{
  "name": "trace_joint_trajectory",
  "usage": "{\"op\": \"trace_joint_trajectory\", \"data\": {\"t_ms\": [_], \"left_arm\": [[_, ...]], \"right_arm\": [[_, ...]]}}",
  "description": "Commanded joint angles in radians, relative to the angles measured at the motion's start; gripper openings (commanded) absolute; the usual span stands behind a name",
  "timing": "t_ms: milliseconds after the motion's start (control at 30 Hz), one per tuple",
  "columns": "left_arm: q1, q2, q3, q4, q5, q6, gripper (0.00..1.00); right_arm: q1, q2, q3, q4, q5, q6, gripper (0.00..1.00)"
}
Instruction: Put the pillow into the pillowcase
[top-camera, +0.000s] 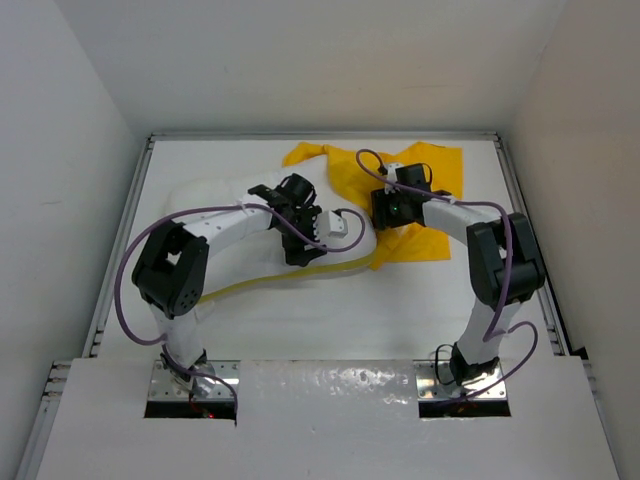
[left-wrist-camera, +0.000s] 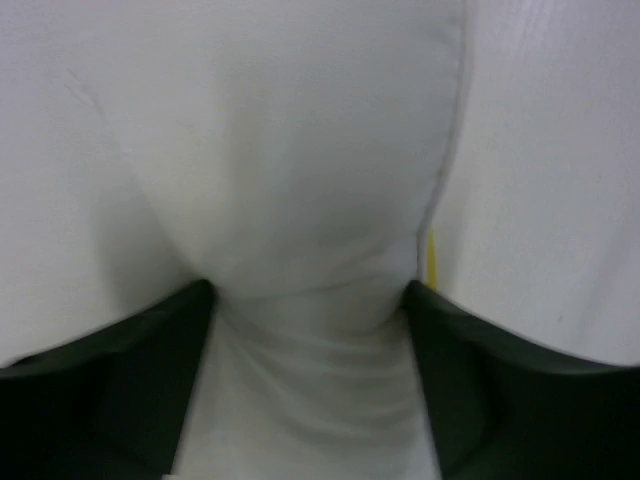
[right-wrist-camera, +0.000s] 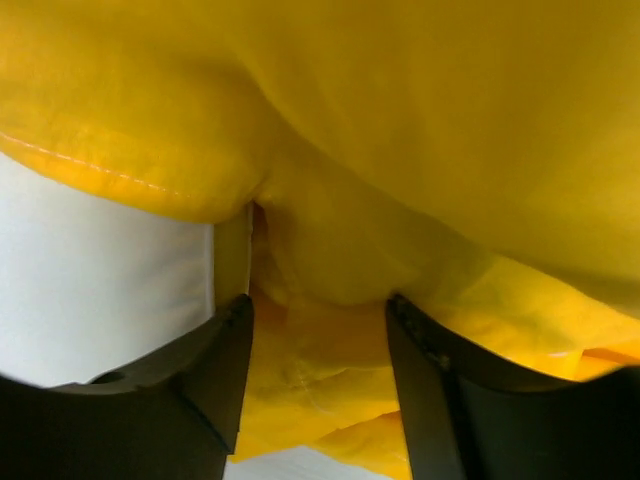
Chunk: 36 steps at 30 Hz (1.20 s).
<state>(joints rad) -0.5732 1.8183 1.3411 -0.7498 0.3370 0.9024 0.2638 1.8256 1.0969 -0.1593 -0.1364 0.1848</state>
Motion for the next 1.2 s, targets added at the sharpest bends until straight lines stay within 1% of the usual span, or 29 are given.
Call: {"op": "trace_joint_trajectory", "data": {"t_ms": [0, 33, 67, 100, 133, 167, 233, 267, 300, 333, 367, 433, 567, 600, 667, 700, 733, 833, 933, 967, 1000, 1033, 1100, 1167], "left_arm": [[-0.001, -0.004, -0.028, 0.102, 0.014, -0.057, 0.65], [-0.002, 0.001, -0.031, 0.112, 0.019, -0.068, 0.51], [-0.001, 0.006, -0.034, 0.119, 0.026, -0.086, 0.36], [-0.002, 0.013, -0.030, 0.118, 0.031, -0.092, 0.02], [-0.001, 0.016, -0.023, 0.116, 0.037, -0.100, 0.00], [-0.001, 0.018, -0.017, 0.107, 0.060, -0.108, 0.00], [-0.001, 0.012, 0.000, 0.084, 0.079, -0.108, 0.00], [-0.001, 0.003, 0.006, 0.092, 0.071, -0.137, 0.00], [-0.001, -0.001, 0.009, 0.093, 0.063, -0.158, 0.00], [-0.001, -0.004, 0.013, 0.096, 0.051, -0.158, 0.00], [-0.001, -0.007, 0.021, 0.096, 0.022, -0.180, 0.00], [0.003, -0.004, 0.049, 0.089, -0.004, -0.198, 0.00], [0.007, 0.003, 0.095, 0.064, -0.065, -0.192, 0.00], [0.007, 0.004, 0.105, 0.064, -0.076, -0.191, 0.00], [0.012, 0.006, 0.112, 0.072, -0.119, -0.183, 0.00], [0.015, 0.007, 0.115, 0.075, -0.128, -0.180, 0.00], [0.021, 0.007, 0.118, 0.076, -0.138, -0.166, 0.00], [0.022, 0.009, 0.119, 0.081, -0.164, -0.151, 0.00], [0.021, 0.009, 0.127, 0.086, -0.150, -0.146, 0.00], [0.022, 0.009, 0.135, 0.075, -0.141, -0.143, 0.00], [0.021, 0.007, 0.138, 0.070, -0.132, -0.139, 0.00], [0.022, 0.006, 0.142, 0.069, -0.118, -0.138, 0.00], [0.021, 0.001, 0.145, 0.066, -0.113, -0.134, 0.00], [0.021, -0.004, 0.145, 0.058, -0.112, -0.125, 0.00]], "right_arm": [[0.000, 0.001, -0.008, 0.030, 0.004, -0.007, 0.57], [0.000, 0.004, -0.011, 0.029, 0.007, -0.013, 0.61], [0.000, 0.011, -0.014, 0.026, 0.011, -0.013, 0.62], [0.002, 0.014, -0.014, 0.021, 0.014, -0.010, 0.62], [0.000, 0.021, -0.008, 0.015, 0.003, -0.010, 0.60], [0.000, 0.041, -0.003, -0.012, 0.001, -0.013, 0.56], [0.000, 0.064, 0.011, -0.042, 0.015, -0.012, 0.40], [-0.001, 0.081, 0.017, -0.069, 0.018, -0.013, 0.23], [-0.003, 0.084, 0.020, -0.088, 0.009, -0.013, 0.08], [-0.005, 0.086, 0.018, -0.088, 0.009, -0.013, 0.08], [-0.006, 0.081, 0.014, -0.089, 0.000, -0.010, 0.00], [-0.008, 0.046, -0.011, -0.076, -0.009, -0.013, 0.00], [-0.008, -0.078, -0.041, -0.071, -0.023, -0.027, 0.00], [-0.006, -0.147, -0.061, -0.068, -0.028, -0.028, 0.00], [-0.008, -0.221, -0.094, -0.030, -0.031, -0.025, 0.00], [-0.006, -0.283, -0.133, -0.011, -0.029, -0.021, 0.00], [-0.008, -0.307, -0.152, 0.022, -0.029, -0.019, 0.00], [-0.008, -0.365, -0.184, 0.033, -0.043, -0.024, 0.00], [-0.008, -0.367, -0.212, 0.059, -0.028, -0.007, 0.00], [-0.008, -0.356, -0.216, 0.063, -0.020, -0.008, 0.06], [-0.008, -0.339, -0.212, 0.052, -0.014, -0.013, 0.22], [-0.008, -0.297, -0.203, 0.041, -0.014, -0.013, 0.42], [-0.006, -0.250, -0.166, 0.014, -0.019, -0.007, 0.49], [-0.008, -0.175, -0.140, 0.023, -0.022, 0.010, 0.56]]}}
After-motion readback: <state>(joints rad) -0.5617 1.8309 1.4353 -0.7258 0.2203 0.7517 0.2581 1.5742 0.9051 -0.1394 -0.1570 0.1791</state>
